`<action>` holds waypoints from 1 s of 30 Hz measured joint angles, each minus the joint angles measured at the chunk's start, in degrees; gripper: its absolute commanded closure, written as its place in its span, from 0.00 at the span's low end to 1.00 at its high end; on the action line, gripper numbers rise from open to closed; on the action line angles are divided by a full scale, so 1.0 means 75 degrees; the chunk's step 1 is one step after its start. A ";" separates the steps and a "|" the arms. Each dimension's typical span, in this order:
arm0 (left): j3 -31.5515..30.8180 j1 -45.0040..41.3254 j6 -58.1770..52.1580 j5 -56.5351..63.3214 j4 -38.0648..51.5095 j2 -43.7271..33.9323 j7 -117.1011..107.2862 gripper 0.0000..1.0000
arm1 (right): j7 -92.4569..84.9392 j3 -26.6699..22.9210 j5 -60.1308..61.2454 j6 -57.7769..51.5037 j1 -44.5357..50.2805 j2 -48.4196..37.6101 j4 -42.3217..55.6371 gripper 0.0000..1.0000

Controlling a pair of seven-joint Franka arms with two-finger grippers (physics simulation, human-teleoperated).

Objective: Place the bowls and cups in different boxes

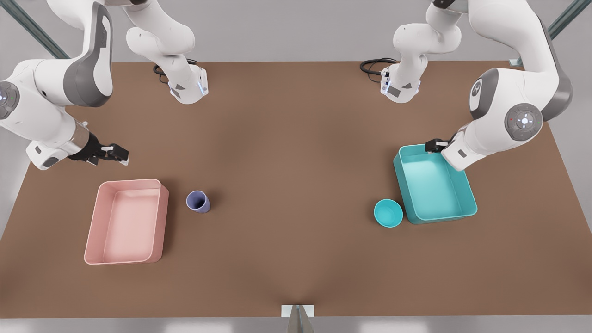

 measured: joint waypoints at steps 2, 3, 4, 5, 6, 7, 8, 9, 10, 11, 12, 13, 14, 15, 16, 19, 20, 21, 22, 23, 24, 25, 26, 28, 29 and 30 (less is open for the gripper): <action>0.0002 -0.0023 0.0011 -0.0001 -0.0006 0.0009 0.0008 0.00 | 0.0015 0.0001 -0.0001 0.0000 -0.0017 0.0007 0.0000 0.00; 0.0006 -0.0107 0.0020 0.0015 -0.0002 0.0120 0.0010 0.00 | 0.0023 0.0001 -0.0001 0.0000 -0.0027 0.0017 0.0000 0.00; 0.0138 -0.0502 0.0047 0.0096 0.0196 0.0515 0.0014 0.00 | 0.0030 0.0001 -0.0001 0.0001 -0.0035 0.0030 0.0000 0.00; 0.0383 -0.1166 0.0115 0.0183 0.0743 0.1254 0.0005 0.00 | 0.0038 0.0004 -0.0001 0.0012 -0.0040 0.0081 0.0001 0.00; 0.0520 -0.1633 0.0221 0.0251 0.1352 0.2088 -0.0052 0.00 | 0.0046 0.0004 0.0002 0.0045 -0.0018 0.0217 0.0014 0.00; 0.0581 -0.1905 0.0458 0.0381 0.1870 0.2969 -0.0121 0.00 | 0.0055 0.0005 0.0014 0.0113 0.0067 0.0420 0.0030 0.00; 0.0614 -0.2136 0.0745 0.0613 0.2322 0.3685 -0.0188 0.00 | 0.0062 0.0006 0.0024 0.0199 0.0231 0.0633 0.0056 0.00; 0.0643 -0.2291 0.1053 0.0813 0.2542 0.4130 -0.0251 0.00 | 0.0070 0.0008 0.0031 0.0286 0.0437 0.0840 0.0074 0.00; 0.0677 -0.2360 0.1370 0.0967 0.2586 0.4399 -0.0311 0.00 | 0.0077 0.0010 0.0039 0.0380 0.0626 0.1038 0.0081 0.00; 0.0701 -0.2400 0.1654 0.1123 0.2556 0.4586 -0.0369 0.00 | 0.0084 0.0010 0.0051 0.0479 0.0800 0.1226 0.0079 0.00; 0.0714 -0.2458 0.1884 0.1262 0.2386 0.4639 -0.0426 0.00 | 0.0091 0.0010 0.0064 0.0593 0.0978 0.1432 0.0066 0.00; 0.0719 -0.2502 0.2087 0.1375 0.2066 0.4618 -0.0479 0.00 | 0.0099 0.0011 0.0076 0.0727 0.1138 0.1639 0.0041 0.00; 0.0722 -0.2534 0.2283 0.1462 0.1855 0.4608 -0.0530 0.00 | 0.0117 0.0012 0.0085 0.0881 0.1250 0.1864 0.0020 0.00; 0.0719 -0.2561 0.2472 0.1525 0.1741 0.4631 -0.0578 0.00 | 0.0137 0.0013 0.0095 0.1066 0.1304 0.2066 -0.0073 0.00; 0.0717 -0.2581 0.2635 0.1575 0.1681 0.4689 -0.0622 0.00 | 0.0156 0.0012 0.0106 0.1333 0.1321 0.2181 -0.0356 0.00; 0.0715 -0.2638 0.3088 0.1668 0.1267 0.4826 -0.0740 0.00 | 0.0209 0.0011 0.0142 0.2329 0.1306 0.2407 -0.1210 0.00; 0.0718 -0.2652 0.3222 0.1683 0.1076 0.4863 -0.0775 0.00 | 0.0225 0.0010 0.0151 0.2697 0.1290 0.2470 -0.1480 0.00; 0.0717 -0.2656 0.3347 0.1694 0.0946 0.4916 -0.0808 0.00 | 0.0241 0.0010 0.0174 0.3031 0.1272 0.2577 -0.1627 0.00; 0.0717 -0.2658 0.3454 0.1703 0.0857 0.4975 -0.0840 0.00 | 0.0256 0.0010 0.0243 0.3318 0.1261 0.2675 -0.1702 0.00; 0.0718 -0.2658 0.3544 0.1711 0.0811 0.5030 -0.0870 0.00 | 0.0271 0.0010 0.0297 0.3560 0.1258 0.2754 -0.1741 0.00; 0.0722 -0.2653 0.3620 0.1718 0.0787 0.5086 -0.0899 0.00 | 0.0284 0.0010 0.0337 0.3765 0.1256 0.2823 -0.1760 0.00; 0.0724 -0.2645 0.3686 0.1729 0.0776 0.5146 -0.0926 0.00 | 0.0298 0.0010 0.0367 0.3939 0.1254 0.2893 -0.1772 0.00; 0.0725 -0.2634 0.3741 0.1774 0.0769 0.5208 -0.0952 0.01 | 0.0310 0.0010 0.0391 0.4086 0.1255 0.2944 -0.1804 0.00; 0.0725 -0.2625 0.3826 0.1855 0.0769 0.5268 -0.1004 0.34 | 0.0333 0.0010 0.0424 0.4316 0.1256 0.2981 -0.1962 0.00; 0.0725 -0.2618 0.3856 0.1892 0.0773 0.5281 -0.1032 0.50 | 0.0344 0.0009 0.0436 0.4405 0.1263 0.2979 -0.2054 0.00; 0.0724 -0.2615 0.3880 0.1933 0.0779 0.5283 -0.1065 0.57 | 0.0354 0.0009 0.0445 0.4481 0.1287 0.2977 -0.2160 0.00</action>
